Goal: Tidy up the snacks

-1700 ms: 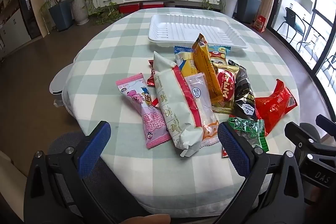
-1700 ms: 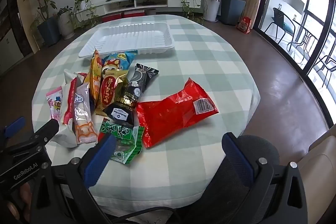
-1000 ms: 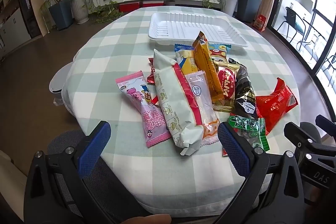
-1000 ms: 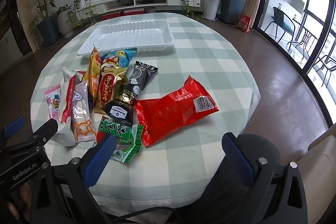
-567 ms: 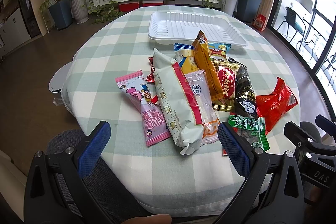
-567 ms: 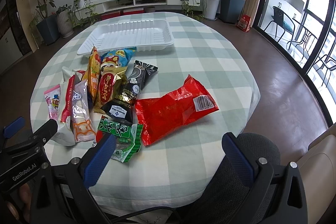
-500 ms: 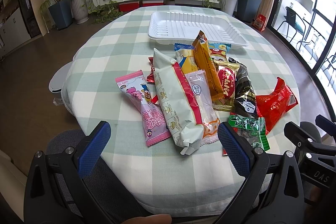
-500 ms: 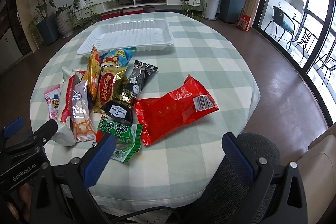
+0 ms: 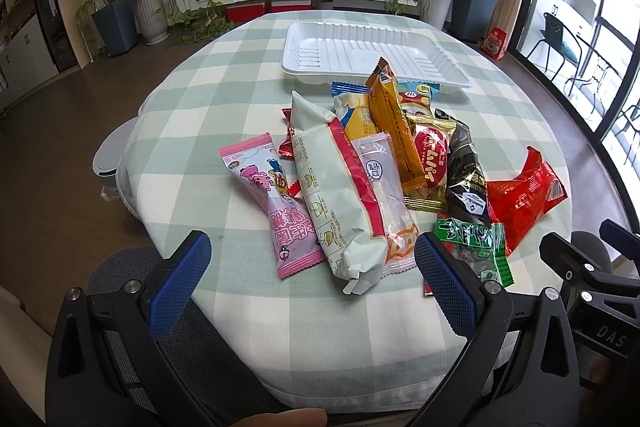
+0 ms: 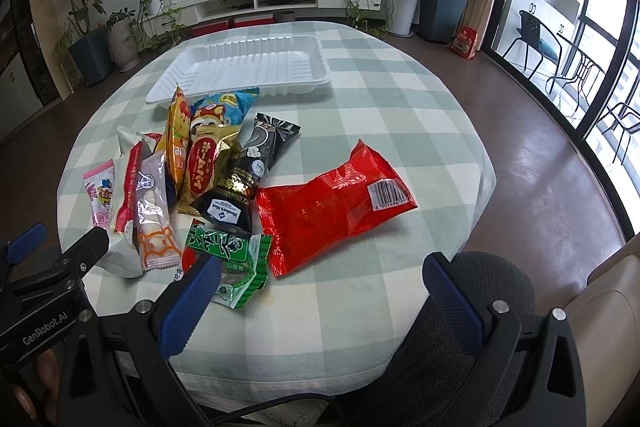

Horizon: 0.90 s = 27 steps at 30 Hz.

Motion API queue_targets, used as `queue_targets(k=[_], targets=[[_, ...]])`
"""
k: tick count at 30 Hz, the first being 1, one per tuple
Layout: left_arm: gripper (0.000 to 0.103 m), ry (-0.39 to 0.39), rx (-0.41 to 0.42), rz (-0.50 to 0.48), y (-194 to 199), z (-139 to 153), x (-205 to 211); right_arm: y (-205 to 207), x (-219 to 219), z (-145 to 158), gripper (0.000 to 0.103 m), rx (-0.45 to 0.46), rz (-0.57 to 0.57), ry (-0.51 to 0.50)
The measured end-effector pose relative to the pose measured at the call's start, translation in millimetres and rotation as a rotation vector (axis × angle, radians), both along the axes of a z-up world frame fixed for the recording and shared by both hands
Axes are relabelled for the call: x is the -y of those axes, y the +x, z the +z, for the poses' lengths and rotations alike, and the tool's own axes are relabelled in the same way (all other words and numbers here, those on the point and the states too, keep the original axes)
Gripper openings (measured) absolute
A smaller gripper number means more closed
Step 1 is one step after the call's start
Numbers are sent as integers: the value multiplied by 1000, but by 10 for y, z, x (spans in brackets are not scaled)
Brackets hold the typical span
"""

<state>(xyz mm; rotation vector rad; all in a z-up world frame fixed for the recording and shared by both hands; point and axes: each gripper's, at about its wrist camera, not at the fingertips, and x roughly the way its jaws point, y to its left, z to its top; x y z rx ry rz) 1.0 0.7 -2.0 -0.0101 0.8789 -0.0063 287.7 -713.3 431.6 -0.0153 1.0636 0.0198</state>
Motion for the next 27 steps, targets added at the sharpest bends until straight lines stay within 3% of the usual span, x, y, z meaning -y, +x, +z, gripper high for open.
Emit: queue_targets(k=[27], targets=[[103, -1, -1, 0, 2, -1, 0, -1, -6, -26, 103, -4, 0, -2]])
